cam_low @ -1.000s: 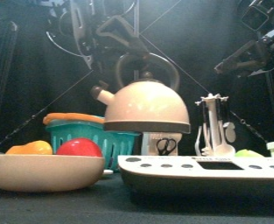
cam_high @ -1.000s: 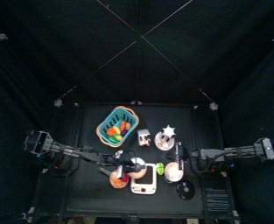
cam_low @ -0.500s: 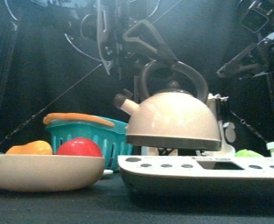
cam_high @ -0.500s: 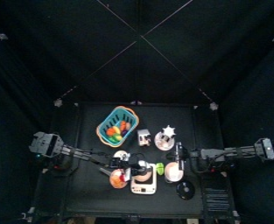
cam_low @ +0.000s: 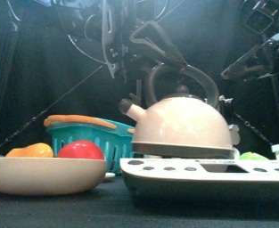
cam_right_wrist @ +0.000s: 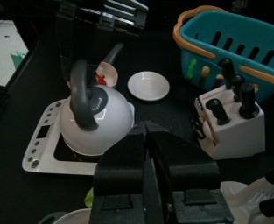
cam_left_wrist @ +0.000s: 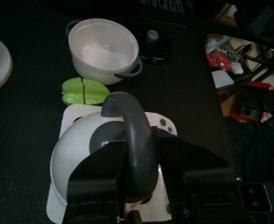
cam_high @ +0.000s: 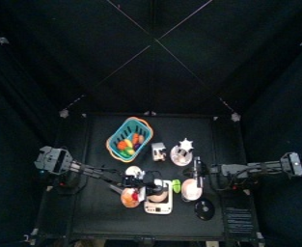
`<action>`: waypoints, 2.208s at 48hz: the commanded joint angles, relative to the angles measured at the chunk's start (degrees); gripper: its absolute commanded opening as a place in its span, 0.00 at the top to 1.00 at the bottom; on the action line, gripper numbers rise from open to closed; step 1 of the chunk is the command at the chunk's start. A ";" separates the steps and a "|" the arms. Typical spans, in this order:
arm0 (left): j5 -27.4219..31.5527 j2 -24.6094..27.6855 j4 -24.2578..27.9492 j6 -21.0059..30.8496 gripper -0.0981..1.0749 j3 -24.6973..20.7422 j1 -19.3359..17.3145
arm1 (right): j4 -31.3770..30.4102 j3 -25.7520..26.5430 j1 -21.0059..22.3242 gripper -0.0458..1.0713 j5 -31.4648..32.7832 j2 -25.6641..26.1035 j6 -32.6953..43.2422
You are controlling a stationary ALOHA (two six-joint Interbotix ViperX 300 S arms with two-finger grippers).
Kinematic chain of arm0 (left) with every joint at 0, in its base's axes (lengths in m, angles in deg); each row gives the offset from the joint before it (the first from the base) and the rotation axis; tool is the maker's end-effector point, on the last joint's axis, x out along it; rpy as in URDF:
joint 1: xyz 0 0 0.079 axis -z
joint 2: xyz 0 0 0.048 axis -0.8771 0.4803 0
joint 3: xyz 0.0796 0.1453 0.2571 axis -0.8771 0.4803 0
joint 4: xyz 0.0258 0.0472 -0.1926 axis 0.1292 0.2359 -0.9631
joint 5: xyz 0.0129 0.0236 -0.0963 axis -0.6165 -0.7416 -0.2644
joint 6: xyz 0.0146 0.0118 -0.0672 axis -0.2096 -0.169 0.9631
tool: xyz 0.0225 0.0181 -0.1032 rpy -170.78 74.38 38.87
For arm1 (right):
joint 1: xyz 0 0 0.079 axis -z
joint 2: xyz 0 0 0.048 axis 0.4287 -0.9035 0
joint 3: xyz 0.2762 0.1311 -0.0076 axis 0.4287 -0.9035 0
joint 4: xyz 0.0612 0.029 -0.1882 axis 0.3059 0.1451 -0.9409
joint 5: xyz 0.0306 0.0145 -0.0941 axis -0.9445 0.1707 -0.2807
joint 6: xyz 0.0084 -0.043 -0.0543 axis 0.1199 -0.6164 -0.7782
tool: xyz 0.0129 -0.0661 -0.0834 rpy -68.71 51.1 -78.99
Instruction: Grab kettle and place on stove
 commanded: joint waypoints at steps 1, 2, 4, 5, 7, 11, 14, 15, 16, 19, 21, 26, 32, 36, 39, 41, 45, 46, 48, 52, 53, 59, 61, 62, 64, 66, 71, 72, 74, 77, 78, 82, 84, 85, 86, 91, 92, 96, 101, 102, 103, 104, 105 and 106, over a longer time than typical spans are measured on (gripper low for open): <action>-0.62 -0.35 -0.09 -0.09 0.44 -1.85 0.09 | 0.09 0.44 -0.35 0.93 -0.18 -0.09 0.09; -0.53 -0.35 -0.09 -0.09 0.44 -1.85 0.09 | 0.09 0.44 -0.44 0.93 -0.18 -0.18 0.09; -0.62 -0.26 -0.09 0.00 0.44 -1.85 0.09 | 0.09 0.44 -0.44 0.93 -0.18 -0.09 0.09; -0.53 -0.26 -0.09 0.00 0.44 -1.85 0.09 | 0.09 0.44 -0.53 0.93 -0.18 -0.09 0.09; -0.53 -0.26 -0.09 0.00 0.44 -1.85 0.09 | 0.09 0.44 -0.53 0.93 -0.18 -0.18 0.09; -0.44 -0.18 -0.09 0.00 0.44 -1.67 0.09 | 0.09 0.44 -0.62 0.93 -0.18 -0.35 0.09; -0.26 -0.09 -0.09 0.00 0.44 -1.58 -0.09 | 0.18 0.44 -0.70 0.93 -0.18 -0.44 0.09; -0.26 -0.09 -0.09 0.00 0.44 -1.49 -0.09 | 0.18 0.44 -0.88 0.93 -0.18 -0.53 0.09; -0.18 0.00 -0.09 0.00 0.44 -1.49 -0.18 | 0.26 0.53 -0.97 0.93 -0.18 -0.53 0.09; -0.18 0.18 -0.18 0.00 0.43 -1.41 -0.35 | 0.44 0.53 -1.58 0.93 -0.18 -0.62 0.09; -0.18 0.26 -0.26 0.00 0.42 -1.41 -0.35 | 0.53 0.53 -1.93 0.93 -0.18 -0.62 0.09; -0.18 0.53 -0.70 0.00 0.38 -1.41 -0.35 | 0.53 0.53 -2.37 0.93 -0.18 -0.62 0.09; -0.18 0.62 -1.14 0.00 0.34 -1.41 -0.35 | 0.53 0.53 -2.37 0.93 -0.18 -0.70 0.09; -0.18 0.62 -1.23 0.00 0.31 -1.32 -0.44 | 0.53 0.53 -2.37 0.93 -0.18 -0.70 0.09; -0.18 0.62 -1.14 0.00 0.29 -1.32 -0.44 | 0.53 0.53 -2.37 0.93 -0.18 -0.70 0.09; -0.18 0.62 -1.14 0.00 0.28 -1.32 -0.44 | 0.53 0.53 -2.37 0.93 -0.18 -0.70 0.09; -0.18 0.62 -1.14 0.00 0.27 -1.32 -0.44 | 0.53 0.44 -2.37 0.93 -0.18 -0.70 0.09; -0.18 0.53 -1.14 0.00 0.27 -1.32 -0.53 | 0.53 0.44 -2.37 0.93 -0.18 -0.79 0.09; -0.18 0.53 -1.14 -0.09 0.27 -1.32 -0.53 | 0.53 0.44 -2.37 0.93 -0.18 -0.79 0.09; -0.18 0.18 -1.05 -0.09 0.27 -1.23 -0.79 | 0.53 0.44 -2.46 0.93 -0.18 -0.79 0.09; -0.18 0.18 -1.05 -0.09 0.27 -1.32 -0.88 | 0.44 0.53 -2.37 0.93 -0.18 -0.79 0.09; -0.18 -0.26 -0.97 -0.18 0.27 -0.97 -1.32 | 0.18 0.53 -2.37 0.93 -0.18 -0.79 0.00; -0.53 -0.26 -0.97 -0.18 0.27 -0.79 -1.41 | 0.18 0.53 -2.37 0.93 -0.18 -0.88 0.00; -0.62 -0.26 -0.97 -0.26 0.27 -0.62 -1.41 | 0.18 0.53 -2.37 0.93 -0.18 -0.79 0.00; -0.70 -0.26 -0.97 -0.26 0.27 -0.44 -1.41 | 0.18 0.53 -2.37 0.93 -0.18 -0.79 0.00; -0.97 -0.26 -0.97 -0.26 0.27 -0.35 -1.41 | 0.09 0.44 -2.37 0.93 -0.18 -0.79 0.00; -1.67 -0.53 -0.70 -0.35 0.27 -0.35 -1.41 | 0.18 0.44 -2.29 0.93 -0.18 -0.79 0.00; -1.93 -0.62 -0.53 -0.35 0.27 -0.35 -1.41 | 0.09 0.44 -2.29 0.93 -0.18 -0.79 0.00; -2.64 -0.88 0.00 -0.35 0.27 -0.18 -1.49 | 0.09 0.35 -2.29 0.93 -0.18 -0.79 0.00; -3.60 -1.05 0.62 -0.35 0.27 0.09 -1.49 | 0.09 0.44 -2.29 0.93 -0.18 -0.79 0.00; -3.87 -1.14 0.79 -0.35 0.27 0.18 -1.49 | 0.09 0.35 -2.20 0.93 -0.18 -0.79 0.00; -5.10 -1.41 1.67 -0.35 0.27 0.62 -1.49 | 0.09 0.09 -2.29 0.93 -0.18 -0.79 0.00; -5.63 -1.58 2.02 -0.35 0.27 1.05 -1.49 | 0.00 0.00 -2.20 0.93 -0.18 -0.79 0.00; -5.89 -1.76 2.11 -0.35 0.27 1.32 -1.49 | 0.09 -0.09 -2.29 0.93 -0.18 -0.88 0.00; -6.06 -1.93 2.20 -0.26 0.27 1.49 -1.49 | 0.09 0.00 -2.29 0.93 -0.18 -0.79 0.00; -7.29 -2.64 2.11 -0.26 0.27 2.29 -1.49 | 0.09 0.00 -2.37 0.93 0.88 -0.79 0.09; -7.73 -2.81 2.11 -0.26 0.27 2.55 -1.41 | 0.09 0.00 -2.46 0.93 1.23 -0.79 0.09; -9.05 -3.25 2.20 -0.18 0.27 2.81 -1.49 | 0.18 0.44 -2.64 0.93 2.55 -0.79 0.09; -9.49 -3.52 2.11 -0.18 0.27 3.16 -1.49 | 0.44 1.05 -2.72 0.93 3.16 -0.79 0.09; -9.49 -3.52 2.11 -0.18 0.27 3.34 -1.49 | 0.53 1.23 -2.72 0.93 3.16 -0.79 0.18; -9.49 -3.60 2.02 -0.18 0.27 3.43 -1.49 | 0.53 1.32 -2.81 0.93 3.16 -0.79 0.18; -9.49 -3.69 2.02 -0.18 0.27 3.60 -1.49 | 0.70 1.58 -2.90 0.93 3.16 -0.79 0.18; -9.58 -3.87 2.02 -0.18 0.27 3.78 -1.41 | 1.05 1.93 -3.16 0.93 3.16 -0.79 0.18; -9.76 -3.96 2.02 -0.18 0.27 4.04 -1.49 | 1.32 2.11 -3.34 0.93 3.16 -0.70 0.18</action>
